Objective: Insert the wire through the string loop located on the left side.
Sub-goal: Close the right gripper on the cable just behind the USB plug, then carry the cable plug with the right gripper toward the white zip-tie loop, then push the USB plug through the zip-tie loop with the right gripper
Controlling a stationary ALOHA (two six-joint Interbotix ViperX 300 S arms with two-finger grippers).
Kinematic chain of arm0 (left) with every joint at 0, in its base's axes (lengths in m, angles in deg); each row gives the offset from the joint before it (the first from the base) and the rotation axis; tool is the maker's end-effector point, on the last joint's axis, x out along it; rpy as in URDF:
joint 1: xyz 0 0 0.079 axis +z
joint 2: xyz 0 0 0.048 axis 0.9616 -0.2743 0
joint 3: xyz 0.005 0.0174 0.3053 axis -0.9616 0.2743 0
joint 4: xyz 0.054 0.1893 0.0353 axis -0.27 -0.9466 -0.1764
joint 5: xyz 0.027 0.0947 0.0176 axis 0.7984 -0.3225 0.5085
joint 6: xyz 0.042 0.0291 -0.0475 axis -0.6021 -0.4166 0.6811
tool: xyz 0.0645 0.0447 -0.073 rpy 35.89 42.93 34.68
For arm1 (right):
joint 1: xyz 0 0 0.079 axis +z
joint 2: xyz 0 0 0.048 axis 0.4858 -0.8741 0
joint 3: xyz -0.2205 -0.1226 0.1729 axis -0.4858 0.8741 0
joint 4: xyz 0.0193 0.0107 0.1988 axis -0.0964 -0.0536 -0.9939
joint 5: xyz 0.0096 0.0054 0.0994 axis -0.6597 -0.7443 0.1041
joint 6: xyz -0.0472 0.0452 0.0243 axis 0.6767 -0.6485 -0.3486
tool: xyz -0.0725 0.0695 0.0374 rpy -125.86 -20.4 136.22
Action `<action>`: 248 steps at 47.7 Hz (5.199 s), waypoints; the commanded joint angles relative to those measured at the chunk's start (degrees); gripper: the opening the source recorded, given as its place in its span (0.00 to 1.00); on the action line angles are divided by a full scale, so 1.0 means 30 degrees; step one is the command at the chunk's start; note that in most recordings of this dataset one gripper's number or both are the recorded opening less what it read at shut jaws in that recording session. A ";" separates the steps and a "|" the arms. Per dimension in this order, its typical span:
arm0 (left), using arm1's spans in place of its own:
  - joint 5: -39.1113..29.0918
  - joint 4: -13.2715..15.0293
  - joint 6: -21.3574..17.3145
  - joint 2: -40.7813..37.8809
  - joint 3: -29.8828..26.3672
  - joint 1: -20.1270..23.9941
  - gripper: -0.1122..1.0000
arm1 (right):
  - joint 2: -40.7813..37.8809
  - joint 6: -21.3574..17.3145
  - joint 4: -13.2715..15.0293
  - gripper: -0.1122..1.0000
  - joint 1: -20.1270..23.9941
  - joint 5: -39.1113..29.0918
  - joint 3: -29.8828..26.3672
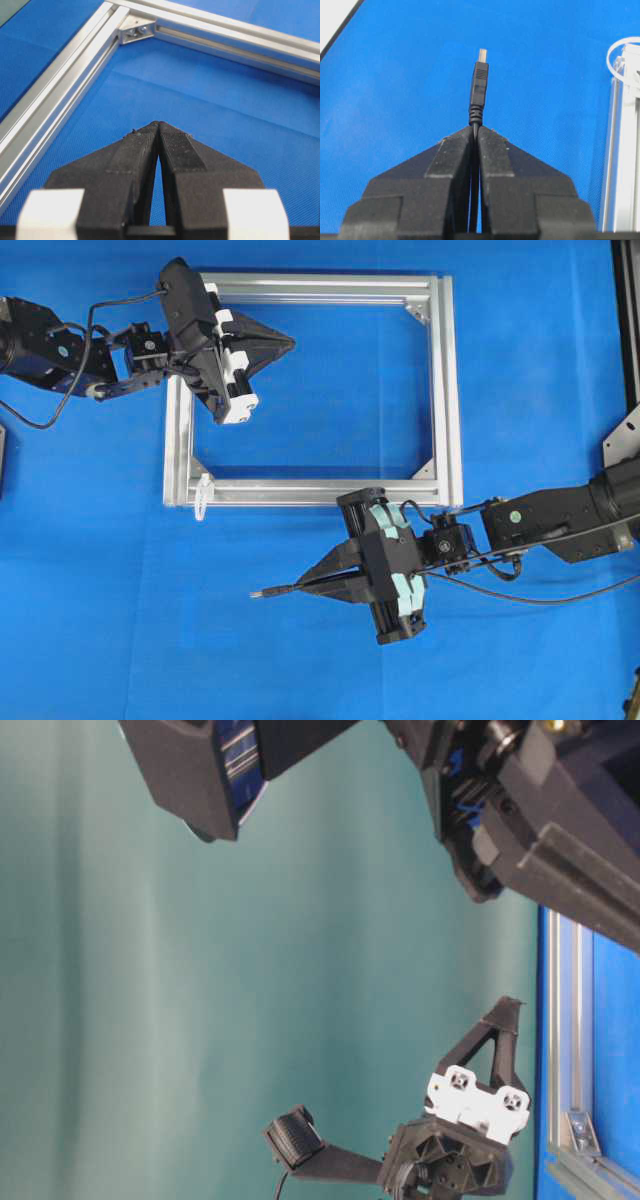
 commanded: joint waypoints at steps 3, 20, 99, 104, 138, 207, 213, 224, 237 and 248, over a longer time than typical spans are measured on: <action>0.0117 -0.0059 -0.0029 0.0615 -0.0146 0.0029 0.10 | 0.0557 0.0000 0.0000 0.06 -0.0029 0.0059 -0.0352; 0.0117 -0.0059 -0.0029 0.0615 -0.0117 0.0029 0.10 | 0.0557 0.0000 0.0000 0.06 -0.0352 0.0029 -0.0293; 0.0088 -0.0059 -0.0029 0.0615 -0.0117 0.0029 0.10 | -0.0732 0.0322 0.0000 0.06 -0.4277 -0.0498 -0.1201; 0.0117 -0.0059 -0.0029 0.0645 -0.0117 0.0029 0.10 | -0.1318 0.0352 0.0000 0.06 -0.4307 -0.0498 -0.1904; 0.0117 -0.0059 -0.0029 0.0762 0.0059 0.0029 0.10 | -0.2227 0.0352 0.0029 0.06 -0.4395 -0.0498 -0.2930; 0.0088 -0.0029 -0.0029 0.0762 0.0088 0.0029 0.10 | -0.2227 0.0352 0.0000 0.06 -0.4395 -0.0674 -0.2930; 0.0117 -0.0059 -0.0029 0.0762 0.0088 0.0029 0.10 | -0.2227 0.0352 0.0029 0.06 -0.4395 -0.0645 -0.2930; 0.0117 -0.0059 -0.0029 0.0791 0.0146 0.0029 0.10 | -0.2227 0.0352 0.0029 0.06 -0.4395 -0.0645 -0.2959; 0.0117 -0.0059 -0.0029 0.0820 0.0205 0.0029 0.10 | -0.2227 0.0352 0.0029 0.06 -0.4395 -0.0645 -0.2959; 0.0117 -0.0059 -0.0029 0.0820 0.0205 0.0029 0.10 | -0.2344 0.0352 0.0029 0.06 -0.4395 -0.0703 -0.2930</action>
